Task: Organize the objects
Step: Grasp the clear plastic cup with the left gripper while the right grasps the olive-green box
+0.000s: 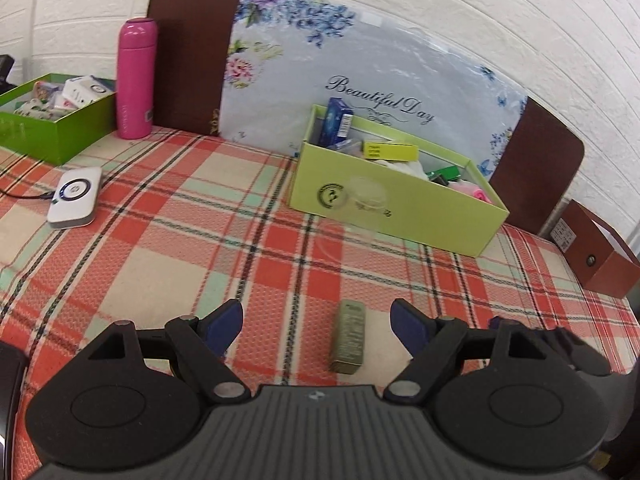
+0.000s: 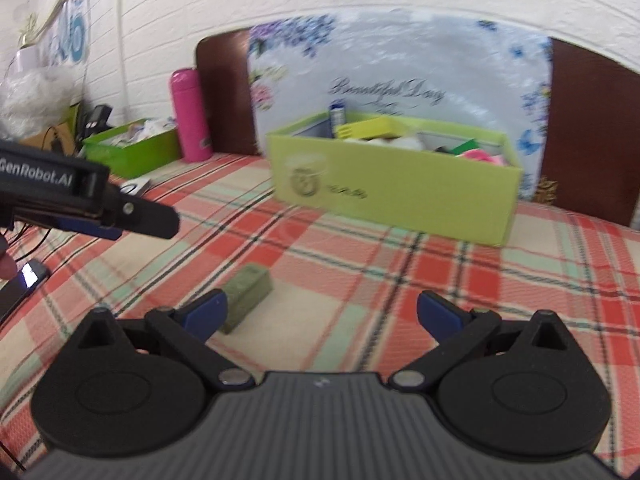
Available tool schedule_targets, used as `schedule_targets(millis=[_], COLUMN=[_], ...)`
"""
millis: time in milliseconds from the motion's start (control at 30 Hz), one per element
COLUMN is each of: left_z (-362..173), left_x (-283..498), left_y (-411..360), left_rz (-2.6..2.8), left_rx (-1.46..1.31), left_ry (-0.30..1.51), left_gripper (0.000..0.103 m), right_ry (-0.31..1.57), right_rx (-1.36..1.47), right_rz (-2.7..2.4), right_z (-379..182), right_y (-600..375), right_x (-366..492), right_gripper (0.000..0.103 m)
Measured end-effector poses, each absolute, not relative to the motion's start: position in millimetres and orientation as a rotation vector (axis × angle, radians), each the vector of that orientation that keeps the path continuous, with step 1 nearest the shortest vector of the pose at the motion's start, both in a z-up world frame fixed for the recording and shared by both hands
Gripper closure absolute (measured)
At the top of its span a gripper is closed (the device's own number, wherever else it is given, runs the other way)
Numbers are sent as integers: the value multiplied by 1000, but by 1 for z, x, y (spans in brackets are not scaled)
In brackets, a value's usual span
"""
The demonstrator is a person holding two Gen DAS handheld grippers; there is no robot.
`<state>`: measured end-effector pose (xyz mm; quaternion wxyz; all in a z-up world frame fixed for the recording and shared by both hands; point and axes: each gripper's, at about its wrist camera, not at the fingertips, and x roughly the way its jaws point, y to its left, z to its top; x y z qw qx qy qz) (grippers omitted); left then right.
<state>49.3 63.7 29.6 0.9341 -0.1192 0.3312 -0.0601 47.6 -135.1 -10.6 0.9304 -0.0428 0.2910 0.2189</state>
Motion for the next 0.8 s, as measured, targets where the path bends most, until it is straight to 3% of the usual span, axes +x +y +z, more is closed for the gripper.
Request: schedule_targets(millis=[300,333,400,433,467,533,800], left_z=[25,25,24,25,25,26,16], left_x=[50,51,56,59,63,74,138], left_y=[81,80,76,73,70,63,19], left_rz=[-103,-111,-128,-140,-151,-169,-207], left_rx=[-280,-277,-266,-259,-254,-248,-191], left_ry=[684,685,685,682,677,662,650], left_gripper=[19,19,19,19,19,19,19], right_ry=[642,648,678,700,707,704,704], right_rx=[-142,-141,-133,-120,-107,-108,-88], right_rz=[516,514,503,508,506,487,359], right_z=[-32,-34,-40,-41,-42,-40,-35], right_y=[-76,-73,-71,-75,-81,-95,-165], right_x=[61,64,70,72,72,69,47], right_gripper=[15,22,48,68,74,81,81])
